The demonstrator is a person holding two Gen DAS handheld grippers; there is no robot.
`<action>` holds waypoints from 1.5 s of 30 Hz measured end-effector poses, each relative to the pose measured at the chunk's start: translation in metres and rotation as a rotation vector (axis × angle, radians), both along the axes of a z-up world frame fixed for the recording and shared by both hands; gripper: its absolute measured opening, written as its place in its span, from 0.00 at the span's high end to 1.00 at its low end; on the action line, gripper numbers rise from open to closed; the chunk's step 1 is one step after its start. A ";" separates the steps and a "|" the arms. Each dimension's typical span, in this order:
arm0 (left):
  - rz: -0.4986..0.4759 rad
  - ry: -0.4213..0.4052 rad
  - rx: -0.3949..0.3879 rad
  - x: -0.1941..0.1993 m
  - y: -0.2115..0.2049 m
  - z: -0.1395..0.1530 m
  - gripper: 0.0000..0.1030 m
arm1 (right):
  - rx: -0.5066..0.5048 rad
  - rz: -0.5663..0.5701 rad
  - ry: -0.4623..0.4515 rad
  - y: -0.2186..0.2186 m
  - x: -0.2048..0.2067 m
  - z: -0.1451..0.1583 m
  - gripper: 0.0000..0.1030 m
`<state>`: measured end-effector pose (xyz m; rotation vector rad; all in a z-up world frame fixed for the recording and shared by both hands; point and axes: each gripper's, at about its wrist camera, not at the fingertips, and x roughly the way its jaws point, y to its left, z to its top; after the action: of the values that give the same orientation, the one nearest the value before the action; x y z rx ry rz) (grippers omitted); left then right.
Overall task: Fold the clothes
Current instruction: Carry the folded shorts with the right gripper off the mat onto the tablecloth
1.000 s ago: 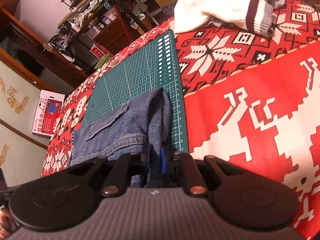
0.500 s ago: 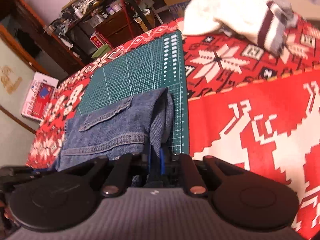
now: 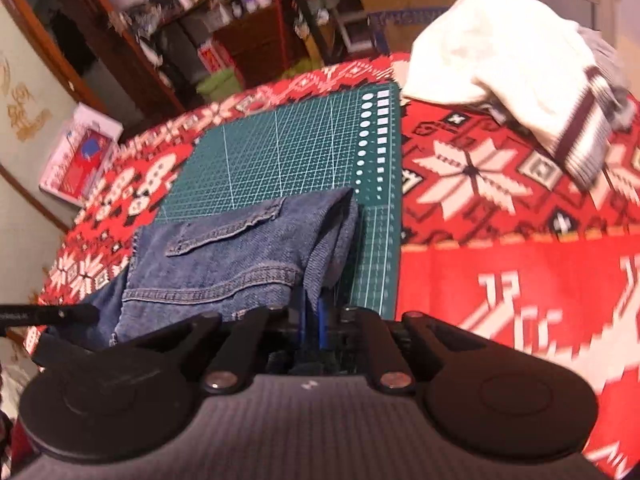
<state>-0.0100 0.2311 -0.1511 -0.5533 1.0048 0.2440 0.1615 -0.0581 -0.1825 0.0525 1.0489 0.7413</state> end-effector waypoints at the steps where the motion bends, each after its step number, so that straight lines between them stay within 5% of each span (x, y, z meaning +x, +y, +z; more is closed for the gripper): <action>1: -0.003 0.036 -0.022 0.007 0.003 0.003 0.92 | -0.020 0.016 0.017 0.005 0.009 0.006 0.95; 11: 0.125 0.191 -0.126 0.042 0.035 0.062 0.93 | -0.139 0.177 0.137 0.078 0.077 0.080 0.95; 23: 0.422 0.155 -0.122 -0.019 0.124 0.126 0.93 | -0.169 0.558 0.076 0.277 0.093 0.154 0.95; 36: 0.864 0.155 -0.134 -0.082 0.208 0.101 0.93 | -0.215 1.103 -0.024 0.540 0.043 0.134 0.95; 45: 0.935 0.160 -0.091 -0.079 0.233 0.094 0.93 | -0.195 1.262 -0.008 0.626 0.028 0.104 0.95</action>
<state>-0.0886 0.4641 -0.0574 -1.0787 0.8507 1.0861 0.1897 0.5680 -0.0780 -0.8494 1.0804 1.7476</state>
